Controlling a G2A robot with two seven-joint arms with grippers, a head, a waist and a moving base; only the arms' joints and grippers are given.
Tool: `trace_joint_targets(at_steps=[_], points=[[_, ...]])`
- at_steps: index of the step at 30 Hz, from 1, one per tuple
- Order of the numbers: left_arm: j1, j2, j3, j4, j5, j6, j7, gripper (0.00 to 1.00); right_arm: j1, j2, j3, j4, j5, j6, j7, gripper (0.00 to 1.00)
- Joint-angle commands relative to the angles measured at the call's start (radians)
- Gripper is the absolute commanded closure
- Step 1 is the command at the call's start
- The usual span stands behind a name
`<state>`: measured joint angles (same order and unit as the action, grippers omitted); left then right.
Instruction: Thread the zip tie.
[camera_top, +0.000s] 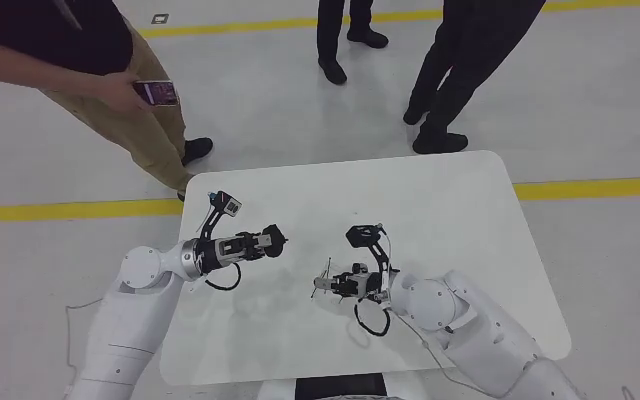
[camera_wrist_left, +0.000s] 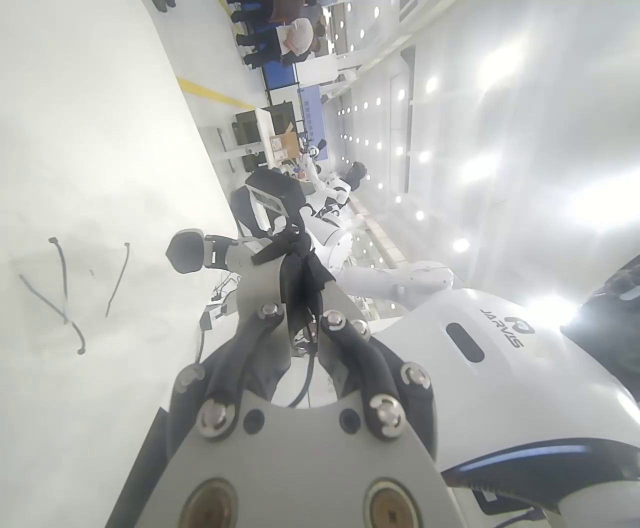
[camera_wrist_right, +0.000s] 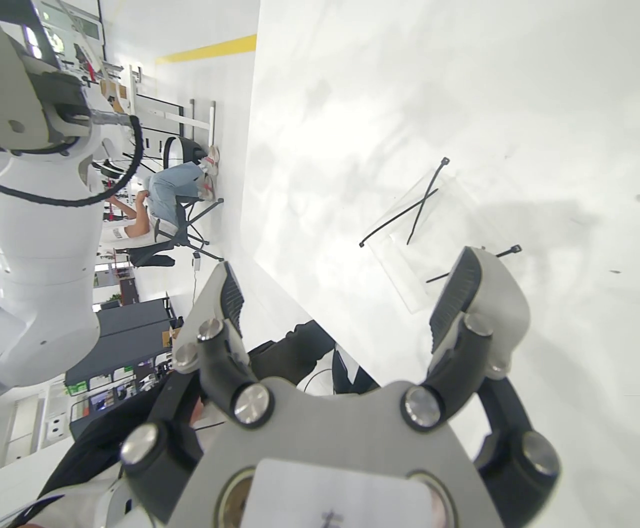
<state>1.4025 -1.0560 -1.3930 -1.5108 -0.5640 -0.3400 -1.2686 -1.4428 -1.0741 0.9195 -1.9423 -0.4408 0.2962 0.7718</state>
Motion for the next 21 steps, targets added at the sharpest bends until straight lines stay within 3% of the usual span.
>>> trace_joint_targets(at_steps=[1,5,8,14,17,21], points=[[0.000,0.000,0.000,0.000,0.000,0.000,0.000,1.00,0.000,0.000,0.000,0.000,0.001,0.000,0.000,0.00],[0.000,0.000,0.000,0.000,0.000,0.000,0.000,1.00,0.015,-0.003,-0.019,0.004,-0.005,-0.003,0.029,0.00],[0.000,0.000,0.000,0.000,0.000,0.000,0.000,1.00,0.065,-0.016,-0.064,0.015,-0.024,0.044,0.067,0.00],[0.000,0.000,0.000,0.000,0.000,0.000,0.000,1.00,0.140,-0.059,-0.122,0.112,0.000,0.044,0.103,0.00],[0.000,0.000,0.000,0.000,0.000,0.000,0.000,1.00,0.154,-0.079,-0.128,0.158,0.002,0.044,0.104,0.00],[0.000,0.000,0.000,0.000,0.000,0.000,0.000,1.00,0.154,-0.081,-0.126,0.161,-0.001,0.044,0.098,0.00]])
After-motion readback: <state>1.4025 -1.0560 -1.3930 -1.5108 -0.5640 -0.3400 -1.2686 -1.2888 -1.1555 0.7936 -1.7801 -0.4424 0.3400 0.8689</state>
